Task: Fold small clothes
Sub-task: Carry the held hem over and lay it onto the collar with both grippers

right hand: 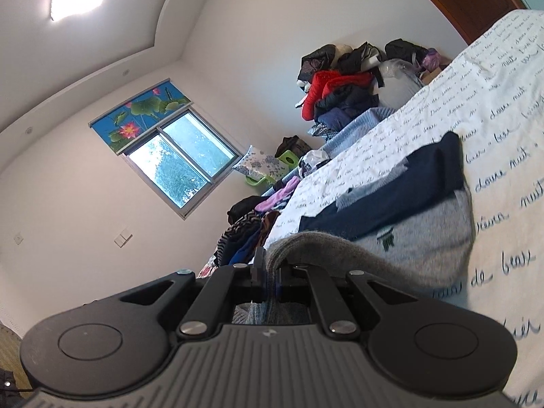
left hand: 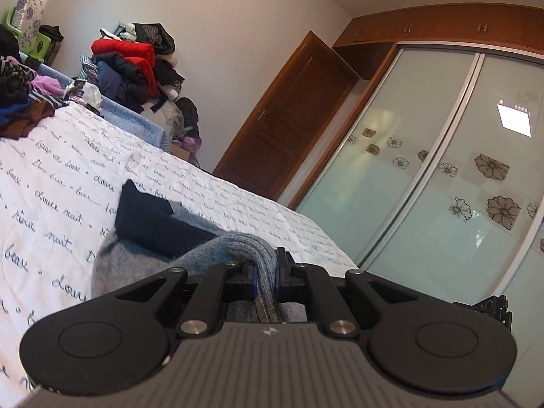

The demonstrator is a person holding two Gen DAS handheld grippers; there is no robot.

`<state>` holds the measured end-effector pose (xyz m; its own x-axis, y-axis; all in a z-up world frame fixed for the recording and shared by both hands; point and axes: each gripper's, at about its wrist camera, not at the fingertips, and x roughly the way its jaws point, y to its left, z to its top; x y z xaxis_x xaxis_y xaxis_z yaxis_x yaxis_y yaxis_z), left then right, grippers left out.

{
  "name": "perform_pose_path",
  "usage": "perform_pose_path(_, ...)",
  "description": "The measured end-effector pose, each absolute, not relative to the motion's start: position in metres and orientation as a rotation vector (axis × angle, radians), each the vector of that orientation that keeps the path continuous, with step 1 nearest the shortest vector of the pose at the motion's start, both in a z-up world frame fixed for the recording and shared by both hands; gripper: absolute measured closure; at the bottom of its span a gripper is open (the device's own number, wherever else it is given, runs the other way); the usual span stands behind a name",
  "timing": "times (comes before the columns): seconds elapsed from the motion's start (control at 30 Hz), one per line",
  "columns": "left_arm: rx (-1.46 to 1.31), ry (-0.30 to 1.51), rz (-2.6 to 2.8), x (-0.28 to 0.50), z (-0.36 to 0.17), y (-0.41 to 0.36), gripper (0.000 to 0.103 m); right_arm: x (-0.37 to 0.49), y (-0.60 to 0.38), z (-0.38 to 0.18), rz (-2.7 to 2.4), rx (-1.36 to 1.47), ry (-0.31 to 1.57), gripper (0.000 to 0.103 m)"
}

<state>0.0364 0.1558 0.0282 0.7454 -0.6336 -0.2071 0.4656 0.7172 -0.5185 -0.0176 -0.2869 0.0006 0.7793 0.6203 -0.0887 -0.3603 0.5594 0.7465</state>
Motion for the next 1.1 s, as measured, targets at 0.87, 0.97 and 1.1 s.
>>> perform_pose_path(0.87,-0.372,0.412,-0.457,0.156,0.053,0.136,0.094,0.097,-0.324,-0.011,0.474,0.873,0.314,0.098)
perform_pose_path(0.97,-0.36,0.426,-0.448,0.167,0.05,0.131,0.094,0.107,-0.325,-0.017,0.462,0.878,0.322,0.098)
perform_pose_path(1.1,-0.331,0.447,-0.418,0.179,0.044,0.125,0.094,0.116,-0.327,-0.023,0.457,0.881,0.333,0.098)
